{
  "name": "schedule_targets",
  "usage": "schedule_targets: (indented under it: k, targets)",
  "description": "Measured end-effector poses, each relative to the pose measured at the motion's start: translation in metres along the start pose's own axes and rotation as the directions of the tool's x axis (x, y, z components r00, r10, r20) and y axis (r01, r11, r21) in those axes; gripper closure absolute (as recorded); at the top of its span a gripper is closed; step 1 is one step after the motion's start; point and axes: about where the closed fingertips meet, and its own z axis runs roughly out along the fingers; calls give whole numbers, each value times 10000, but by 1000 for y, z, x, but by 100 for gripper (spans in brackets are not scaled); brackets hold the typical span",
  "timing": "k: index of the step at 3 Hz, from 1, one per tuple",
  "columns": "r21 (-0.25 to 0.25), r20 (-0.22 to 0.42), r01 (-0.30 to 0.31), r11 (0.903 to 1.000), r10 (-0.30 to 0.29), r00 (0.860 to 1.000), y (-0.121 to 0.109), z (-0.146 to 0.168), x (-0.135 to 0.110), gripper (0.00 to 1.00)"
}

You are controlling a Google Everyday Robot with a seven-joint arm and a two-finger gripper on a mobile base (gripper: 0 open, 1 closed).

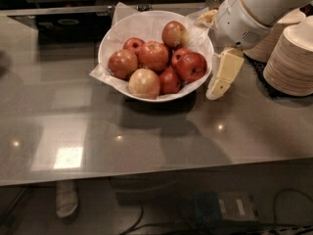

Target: Pick apple from white bowl

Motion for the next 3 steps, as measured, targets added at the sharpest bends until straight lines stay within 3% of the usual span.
schedule_targets:
  k: [1,2,3]
  targets:
    - [370,802,146,9992,-175,9966,-17,5,-4,0]
    - [641,1707,284,9975,-390,9845,-37,11,-10,0]
    - [611,2478,263,9978,-407,9680,-53,19,-19,4]
